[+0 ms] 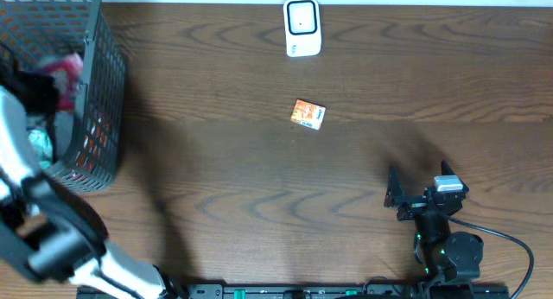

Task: Scan the item barcode
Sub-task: 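Reach the left gripper into the basket and grasp the purple package, then carry the purple package and place it beside the tissue pack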

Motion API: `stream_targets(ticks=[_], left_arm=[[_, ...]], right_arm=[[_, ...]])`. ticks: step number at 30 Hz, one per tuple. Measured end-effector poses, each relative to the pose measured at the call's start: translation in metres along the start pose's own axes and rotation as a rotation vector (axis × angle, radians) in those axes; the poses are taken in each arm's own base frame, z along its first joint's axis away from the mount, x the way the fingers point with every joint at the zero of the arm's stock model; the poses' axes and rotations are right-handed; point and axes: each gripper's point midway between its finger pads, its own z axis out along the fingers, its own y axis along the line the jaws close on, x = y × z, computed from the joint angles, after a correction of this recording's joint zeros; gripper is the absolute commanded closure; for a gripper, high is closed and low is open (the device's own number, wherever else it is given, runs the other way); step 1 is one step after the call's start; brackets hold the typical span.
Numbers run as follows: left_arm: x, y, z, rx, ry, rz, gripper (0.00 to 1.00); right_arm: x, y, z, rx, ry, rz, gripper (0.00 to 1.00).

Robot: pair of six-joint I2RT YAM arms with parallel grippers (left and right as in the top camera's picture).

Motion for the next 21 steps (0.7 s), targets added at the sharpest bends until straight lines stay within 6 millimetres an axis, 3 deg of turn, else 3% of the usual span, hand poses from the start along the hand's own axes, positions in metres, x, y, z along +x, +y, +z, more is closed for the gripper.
stream_targets(ticks=[7,11,15,21], left_arm=[[-0.018,-0.051,-0.136,0.284,-0.254,0.057,0.92],[-0.014,-0.059,-0.175,0.354,-0.312,0.079,0.92],[0.003,-0.082,-0.195,0.461,-0.303,0.182,0.93],[0.066,-0.146,-0.228,0.758,-0.188,0.449,0.93]], right_arm=[[0.0,0.0,0.0,0.0,0.0,0.0,0.01],[0.0,0.0,0.0,0.0,0.0,0.0,0.01],[0.0,0.0,0.0,0.0,0.0,0.0,0.01],[0.0,0.0,0.0,0.0,0.0,0.0,0.01]])
